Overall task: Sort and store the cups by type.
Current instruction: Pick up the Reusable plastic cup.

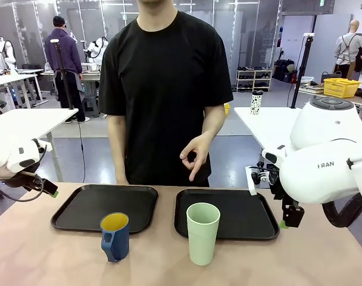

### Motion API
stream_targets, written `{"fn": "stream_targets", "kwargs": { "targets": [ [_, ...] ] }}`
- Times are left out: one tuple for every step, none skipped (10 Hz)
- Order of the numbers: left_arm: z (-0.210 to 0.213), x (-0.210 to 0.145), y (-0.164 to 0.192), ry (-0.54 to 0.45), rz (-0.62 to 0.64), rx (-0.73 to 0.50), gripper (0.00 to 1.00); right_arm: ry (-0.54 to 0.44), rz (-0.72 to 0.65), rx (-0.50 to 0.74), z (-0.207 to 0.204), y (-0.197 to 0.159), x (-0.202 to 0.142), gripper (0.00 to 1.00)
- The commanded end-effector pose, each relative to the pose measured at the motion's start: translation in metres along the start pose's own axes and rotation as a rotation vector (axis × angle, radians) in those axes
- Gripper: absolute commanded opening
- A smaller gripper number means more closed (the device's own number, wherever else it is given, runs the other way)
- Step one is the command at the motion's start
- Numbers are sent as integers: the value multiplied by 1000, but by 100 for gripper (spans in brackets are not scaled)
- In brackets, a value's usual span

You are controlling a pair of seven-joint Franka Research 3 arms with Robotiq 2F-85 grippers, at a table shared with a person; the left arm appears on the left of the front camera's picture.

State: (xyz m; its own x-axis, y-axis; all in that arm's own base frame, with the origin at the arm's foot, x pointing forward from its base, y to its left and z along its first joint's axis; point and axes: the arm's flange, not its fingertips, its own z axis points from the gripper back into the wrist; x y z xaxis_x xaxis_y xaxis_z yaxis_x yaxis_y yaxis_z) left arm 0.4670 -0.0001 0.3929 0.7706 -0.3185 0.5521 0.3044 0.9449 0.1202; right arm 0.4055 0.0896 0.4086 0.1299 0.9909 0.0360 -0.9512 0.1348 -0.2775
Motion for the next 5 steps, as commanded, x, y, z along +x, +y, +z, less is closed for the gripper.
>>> {"fn": "stream_targets", "kwargs": {
  "targets": [
    [1,0,1,1,-8,6,100,3,-1,-6,-1,0,0,100],
    [1,0,1,1,-8,6,100,3,-1,-6,-1,0,0,100],
    [1,0,1,1,-8,6,100,0,1,0,0,0,0,100],
    [1,0,1,1,-8,6,100,-52,72,25,-12,0,2,100],
    [1,0,1,1,-8,6,100,-117,125,95,-23,4,5,100]
  ]
}}
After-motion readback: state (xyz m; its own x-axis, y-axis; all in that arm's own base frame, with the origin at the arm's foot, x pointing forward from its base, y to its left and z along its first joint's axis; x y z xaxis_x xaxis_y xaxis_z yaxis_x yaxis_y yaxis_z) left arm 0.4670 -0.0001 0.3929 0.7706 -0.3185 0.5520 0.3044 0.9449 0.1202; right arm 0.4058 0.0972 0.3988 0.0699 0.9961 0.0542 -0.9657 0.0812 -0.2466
